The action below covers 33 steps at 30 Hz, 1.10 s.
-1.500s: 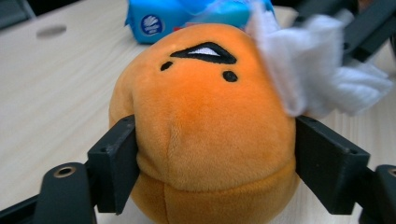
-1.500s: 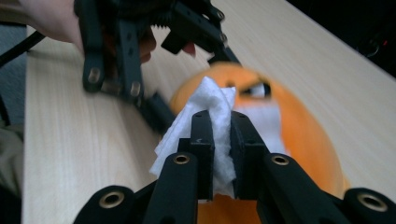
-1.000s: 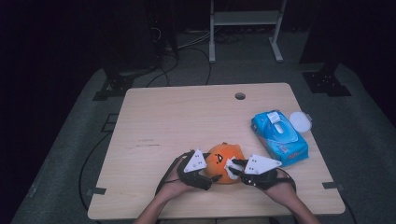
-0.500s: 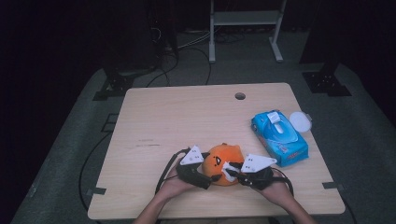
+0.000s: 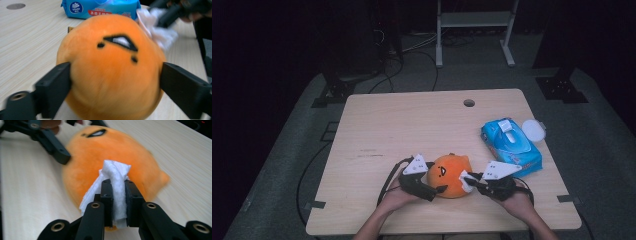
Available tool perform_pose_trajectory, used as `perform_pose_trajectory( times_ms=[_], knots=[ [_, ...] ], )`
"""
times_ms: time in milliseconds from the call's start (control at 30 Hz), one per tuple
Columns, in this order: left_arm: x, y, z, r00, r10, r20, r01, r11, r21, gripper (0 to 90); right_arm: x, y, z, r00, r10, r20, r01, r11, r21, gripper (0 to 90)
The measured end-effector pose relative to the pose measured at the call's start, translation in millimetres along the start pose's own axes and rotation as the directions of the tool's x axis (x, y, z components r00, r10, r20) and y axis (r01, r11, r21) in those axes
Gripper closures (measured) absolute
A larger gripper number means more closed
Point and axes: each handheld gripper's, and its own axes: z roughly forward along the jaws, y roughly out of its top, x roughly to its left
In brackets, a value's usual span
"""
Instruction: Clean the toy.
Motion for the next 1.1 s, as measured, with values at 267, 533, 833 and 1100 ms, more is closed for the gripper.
perform_pose_trajectory(
  times_ms=[267, 533, 833, 1100],
  knots=[
    [0.3, -6.9, -2.2, 0.9982, 0.052, -0.03, -0.052, 0.9986, 0.009, 21.4, 9.4, 6.0, 4.2, 0.9976, -0.035, -0.06, 0.034, 0.999, -0.01, 78.5],
    [4.2, -10.9, -3.1, 0.9987, 0.045, -0.025, -0.045, 0.999, 0.0, 22.0, -12.3, -7.0, -6.9, 0.9997, 0.024, 0.005, -0.024, 1.0, -0.008, 78.7],
    [4.0, -13.2, -1.2, 0.9953, 0.096, -0.012, -0.096, 0.9953, -0.009, 24.5, -14.4, -0.6, 0.4, 0.9975, 0.07, -0.007, -0.07, 0.996, -0.047, 78.8],
    [3.9, -14.2, -2.1, 0.996, 0.089, -0.009, -0.089, 0.996, -0.004, 23.2, -36.2, -9.6, 1.9, 0.9844, 0.171, 0.042, -0.168, 0.984, -0.058, 78.8]
  ],
)
